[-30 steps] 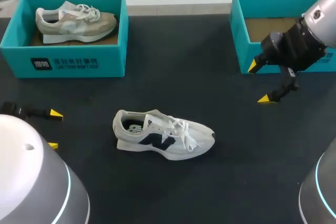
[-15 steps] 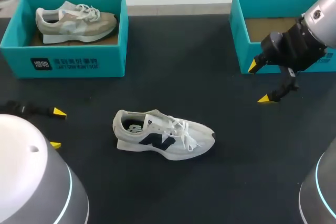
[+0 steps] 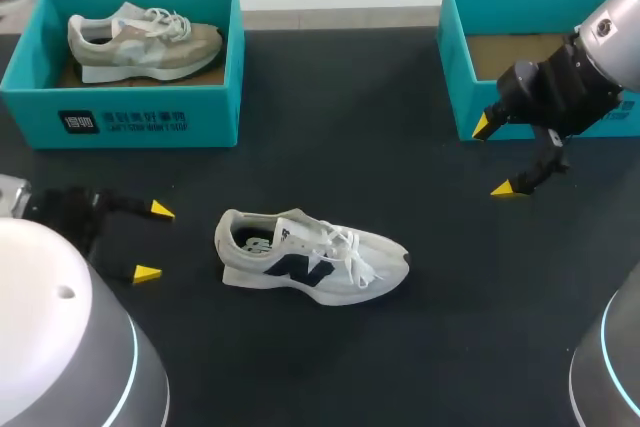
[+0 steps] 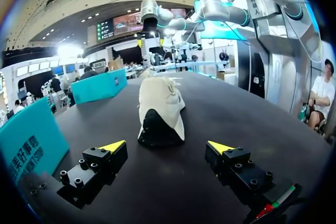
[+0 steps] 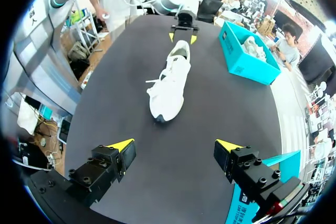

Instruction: Take the shoe out of the shoebox, open the shoe tongue, remove and reinsert the insole, then place the shoe into the shoebox

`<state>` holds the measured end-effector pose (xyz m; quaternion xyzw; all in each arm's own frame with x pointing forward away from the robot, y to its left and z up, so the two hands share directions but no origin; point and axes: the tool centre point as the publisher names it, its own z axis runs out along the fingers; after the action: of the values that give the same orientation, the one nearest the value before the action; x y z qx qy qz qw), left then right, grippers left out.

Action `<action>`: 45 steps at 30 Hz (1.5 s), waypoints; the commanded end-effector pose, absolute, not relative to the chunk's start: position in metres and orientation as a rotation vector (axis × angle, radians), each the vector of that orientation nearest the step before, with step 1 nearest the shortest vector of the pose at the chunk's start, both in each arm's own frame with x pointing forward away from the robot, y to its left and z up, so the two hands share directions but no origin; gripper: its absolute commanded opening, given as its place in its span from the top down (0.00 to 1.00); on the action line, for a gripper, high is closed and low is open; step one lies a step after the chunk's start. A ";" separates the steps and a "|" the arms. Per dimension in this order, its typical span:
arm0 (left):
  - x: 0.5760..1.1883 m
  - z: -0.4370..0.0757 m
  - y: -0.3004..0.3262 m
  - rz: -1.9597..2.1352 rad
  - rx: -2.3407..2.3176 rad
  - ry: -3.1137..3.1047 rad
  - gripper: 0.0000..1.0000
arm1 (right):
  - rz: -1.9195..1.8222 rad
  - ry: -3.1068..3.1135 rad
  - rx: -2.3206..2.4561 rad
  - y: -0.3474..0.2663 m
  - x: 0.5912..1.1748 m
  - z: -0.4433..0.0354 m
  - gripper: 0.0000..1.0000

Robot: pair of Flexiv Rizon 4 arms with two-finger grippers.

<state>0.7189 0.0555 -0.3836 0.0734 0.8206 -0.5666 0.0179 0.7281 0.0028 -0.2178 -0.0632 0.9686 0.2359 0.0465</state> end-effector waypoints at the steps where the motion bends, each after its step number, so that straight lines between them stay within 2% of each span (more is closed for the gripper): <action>1: 0.728 -0.387 0.042 -1.768 0.227 2.551 0.00 | 0.716 2.957 -0.192 0.004 0.729 -0.219 0.00; 20: 0.730 -0.401 -0.006 -1.811 0.081 2.614 0.00 | 0.716 2.957 -0.192 0.004 0.729 -0.219 0.00; 45: 0.726 -0.413 -0.043 -1.870 0.197 2.672 0.00 | 0.716 2.957 -0.192 0.004 0.729 -0.219 0.00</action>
<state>0.7268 -0.0406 -0.4096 0.0591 0.8170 -0.5701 -0.0629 0.7281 0.0028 -0.2178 -0.0632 0.9686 0.2359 0.0465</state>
